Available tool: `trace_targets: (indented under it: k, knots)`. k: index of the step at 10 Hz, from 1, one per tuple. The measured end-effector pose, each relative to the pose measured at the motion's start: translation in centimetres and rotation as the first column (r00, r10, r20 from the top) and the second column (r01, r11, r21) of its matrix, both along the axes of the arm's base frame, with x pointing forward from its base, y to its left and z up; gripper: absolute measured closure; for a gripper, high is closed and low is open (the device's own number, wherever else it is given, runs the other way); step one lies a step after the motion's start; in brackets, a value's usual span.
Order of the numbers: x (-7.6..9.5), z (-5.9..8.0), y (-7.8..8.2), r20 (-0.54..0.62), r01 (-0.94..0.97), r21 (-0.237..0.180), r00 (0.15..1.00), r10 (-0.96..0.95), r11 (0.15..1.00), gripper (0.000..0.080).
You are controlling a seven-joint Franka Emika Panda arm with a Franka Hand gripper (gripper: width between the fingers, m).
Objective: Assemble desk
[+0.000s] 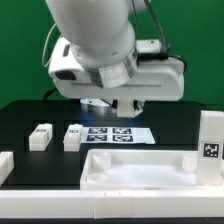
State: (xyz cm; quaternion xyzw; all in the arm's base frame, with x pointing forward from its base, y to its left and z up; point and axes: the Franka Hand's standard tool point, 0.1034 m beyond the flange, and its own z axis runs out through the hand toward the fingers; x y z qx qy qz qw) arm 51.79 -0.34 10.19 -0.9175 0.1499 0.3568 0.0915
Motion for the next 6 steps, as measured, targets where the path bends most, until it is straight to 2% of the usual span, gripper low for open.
trace_targets:
  k: [1, 2, 3, 4, 5, 6]
  knots:
    - [0.6, 0.5, 0.1, 0.1, 0.009, -0.023, 0.995, -0.006, 1.0, 0.0512]
    - [0.1, 0.8, 0.2, 0.137, 0.018, -0.03, 0.991, -0.013, 0.999, 0.0512]
    - [1.7, 2.2, 0.2, 0.191, 0.037, -0.048, 0.981, -0.027, 0.998, 0.0512]
    - [4.6, 5.5, -0.6, 0.277, 0.044, -0.06, 0.961, -0.025, 0.997, 0.0511]
    - [7.4, 8.0, -2.4, 0.375, 0.049, -0.111, 0.927, -0.004, 0.993, 0.0511]
    - [9.2, 8.7, -2.8, 0.502, 0.072, -0.168, 0.865, 0.023, 0.983, 0.0511]
